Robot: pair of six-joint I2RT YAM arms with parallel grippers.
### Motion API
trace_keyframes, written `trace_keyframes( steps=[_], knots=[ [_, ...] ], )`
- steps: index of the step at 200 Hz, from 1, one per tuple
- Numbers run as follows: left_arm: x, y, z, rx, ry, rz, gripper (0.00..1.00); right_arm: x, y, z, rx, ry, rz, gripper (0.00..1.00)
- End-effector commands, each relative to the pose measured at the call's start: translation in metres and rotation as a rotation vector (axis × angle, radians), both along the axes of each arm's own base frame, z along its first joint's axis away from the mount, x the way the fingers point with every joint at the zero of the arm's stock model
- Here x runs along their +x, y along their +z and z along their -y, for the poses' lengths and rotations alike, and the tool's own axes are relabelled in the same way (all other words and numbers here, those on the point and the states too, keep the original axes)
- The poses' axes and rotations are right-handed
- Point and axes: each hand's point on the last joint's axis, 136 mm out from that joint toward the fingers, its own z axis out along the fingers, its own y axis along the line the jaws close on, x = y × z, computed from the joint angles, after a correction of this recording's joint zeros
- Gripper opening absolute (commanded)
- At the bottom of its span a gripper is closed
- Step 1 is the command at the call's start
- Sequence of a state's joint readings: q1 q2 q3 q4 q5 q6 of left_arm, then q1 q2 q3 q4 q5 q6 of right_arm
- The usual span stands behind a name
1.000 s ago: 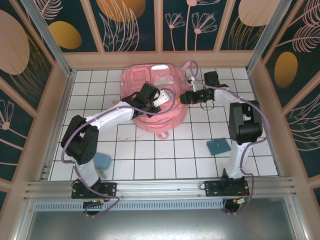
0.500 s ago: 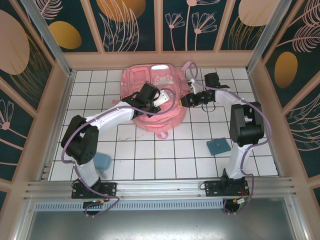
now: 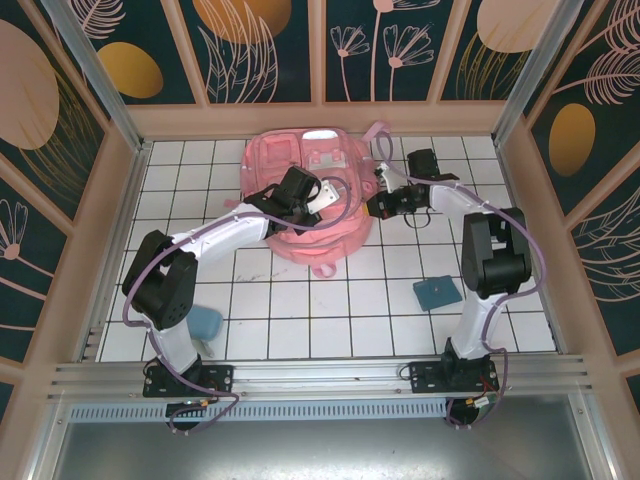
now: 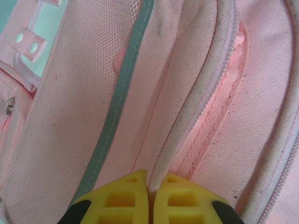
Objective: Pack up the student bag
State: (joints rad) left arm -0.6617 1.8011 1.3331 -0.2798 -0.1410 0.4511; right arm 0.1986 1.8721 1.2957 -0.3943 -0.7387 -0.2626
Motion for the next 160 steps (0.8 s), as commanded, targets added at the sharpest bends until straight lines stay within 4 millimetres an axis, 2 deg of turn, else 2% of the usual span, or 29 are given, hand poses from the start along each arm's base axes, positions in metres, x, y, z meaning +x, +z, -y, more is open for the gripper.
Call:
trace_keyframes(
  steps=[1, 39, 81, 109, 144, 160],
  knots=[
    [0.04, 0.05, -0.016, -0.061, 0.169, 0.194, 0.0, -0.002, 0.006, 0.009, -0.11, -0.074, 0.065, 0.0],
    [0.052, 0.066, -0.006, -0.15, 0.213, 0.21, 0.0, -0.033, 0.017, -0.013, -0.147, -0.017, 0.136, 0.0],
    [0.047, 0.081, 0.013, -0.286, 0.155, 0.207, 0.0, -0.071, 0.041, -0.056, 0.002, 0.071, 0.177, 0.0],
    [0.041, 0.089, 0.03, -0.375, 0.09, 0.18, 0.0, -0.083, 0.046, -0.077, 0.054, 0.091, 0.172, 0.0],
    [0.04, 0.09, 0.044, -0.441, 0.059, 0.142, 0.0, -0.087, 0.053, -0.089, 0.088, 0.082, 0.184, 0.0],
    [0.038, 0.096, 0.054, -0.507, 0.032, 0.123, 0.0, -0.094, 0.055, -0.098, 0.126, 0.097, 0.178, 0.0]
  ],
)
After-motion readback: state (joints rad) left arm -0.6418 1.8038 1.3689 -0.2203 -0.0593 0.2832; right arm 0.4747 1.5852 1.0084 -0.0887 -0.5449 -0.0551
